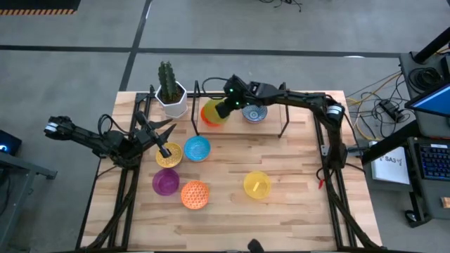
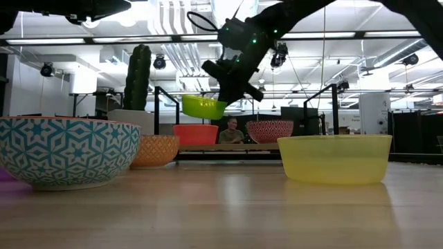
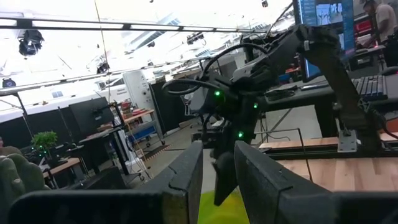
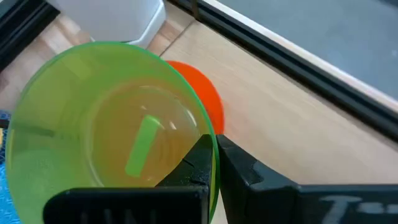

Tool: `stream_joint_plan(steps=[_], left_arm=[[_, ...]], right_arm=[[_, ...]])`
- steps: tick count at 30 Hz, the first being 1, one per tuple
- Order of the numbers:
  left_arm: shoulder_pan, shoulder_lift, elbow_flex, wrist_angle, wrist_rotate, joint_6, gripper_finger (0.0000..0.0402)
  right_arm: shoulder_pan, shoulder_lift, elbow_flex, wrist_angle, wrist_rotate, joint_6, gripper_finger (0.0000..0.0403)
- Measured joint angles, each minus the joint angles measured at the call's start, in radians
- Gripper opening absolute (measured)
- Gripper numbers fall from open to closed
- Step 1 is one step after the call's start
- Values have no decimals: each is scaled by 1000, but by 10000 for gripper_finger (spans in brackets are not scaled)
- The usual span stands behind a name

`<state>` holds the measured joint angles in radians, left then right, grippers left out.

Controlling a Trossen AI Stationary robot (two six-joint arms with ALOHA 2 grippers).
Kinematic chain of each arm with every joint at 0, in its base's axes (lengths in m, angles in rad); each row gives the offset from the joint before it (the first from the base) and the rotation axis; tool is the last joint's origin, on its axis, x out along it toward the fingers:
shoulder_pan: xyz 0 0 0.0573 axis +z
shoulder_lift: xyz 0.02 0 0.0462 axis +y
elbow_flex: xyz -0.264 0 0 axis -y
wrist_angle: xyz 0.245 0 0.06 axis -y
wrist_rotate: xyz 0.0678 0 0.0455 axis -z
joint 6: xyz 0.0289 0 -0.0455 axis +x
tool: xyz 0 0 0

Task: Place and stack bowls onto a shelf
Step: Stack the green bowl on the orange bowl on the shelf

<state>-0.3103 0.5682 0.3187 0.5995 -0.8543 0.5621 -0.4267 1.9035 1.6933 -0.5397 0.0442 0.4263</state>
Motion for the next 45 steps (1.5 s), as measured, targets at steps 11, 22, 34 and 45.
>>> stream_joint_plan(steps=[11, 22, 34, 45], left_arm=[[0, 1, 0, 0, 0, 2, 77], [0, 1, 0, 0, 0, 2, 77], [0, 1, 0, -1, 0, 4, 77], [0, 0, 0, 0, 0, 6, 77]], right_arm=[[-3, 75, 72, -1, 9, -29, 40], [-4, 65, 71, 13, 43, -38, 106], [-4, 64, 71, 87, 84, -103, 51], [-3, 64, 70, 89, 91, -131, 9]])
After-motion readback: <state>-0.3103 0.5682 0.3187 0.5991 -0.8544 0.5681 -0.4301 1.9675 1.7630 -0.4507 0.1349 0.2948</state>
